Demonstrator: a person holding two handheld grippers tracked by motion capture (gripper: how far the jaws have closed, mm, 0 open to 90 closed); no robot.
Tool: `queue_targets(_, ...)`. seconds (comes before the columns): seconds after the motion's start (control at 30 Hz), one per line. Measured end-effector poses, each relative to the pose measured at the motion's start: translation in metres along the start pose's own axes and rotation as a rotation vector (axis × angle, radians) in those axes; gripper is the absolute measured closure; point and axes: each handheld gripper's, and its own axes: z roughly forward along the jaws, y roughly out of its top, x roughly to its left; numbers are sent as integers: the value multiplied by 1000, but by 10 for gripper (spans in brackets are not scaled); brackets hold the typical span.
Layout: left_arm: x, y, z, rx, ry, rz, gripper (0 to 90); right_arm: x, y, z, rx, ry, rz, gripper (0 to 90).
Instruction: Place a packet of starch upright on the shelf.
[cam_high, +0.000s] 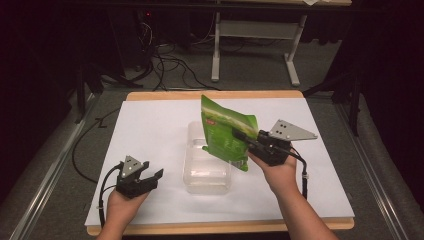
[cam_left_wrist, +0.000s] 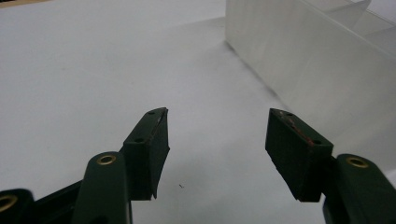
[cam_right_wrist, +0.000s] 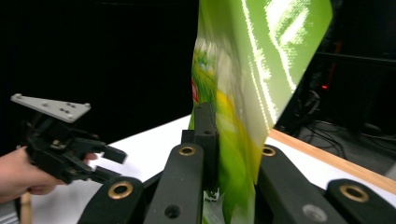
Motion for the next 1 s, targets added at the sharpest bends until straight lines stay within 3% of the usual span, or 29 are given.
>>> queue_targets(0.3,0,0,0,-1,0,-1,400,18,-2,26,-4,105,-3,873)
queue_targets(0.6,0,0,1,3,12,6,400,18,-2,29,-3,176,-8,872)
queue_targets(0.63,1,0,1,6,12,8,400,17,-3,29,-8,210,3,872)
queue_targets(0.7,0,0,1,6,13,8,400,16,-3,28,-11,228,2,873)
queue_targets(1.0,-1,-1,2,17,14,7,400,13,-10,27,4,244,-2,872)
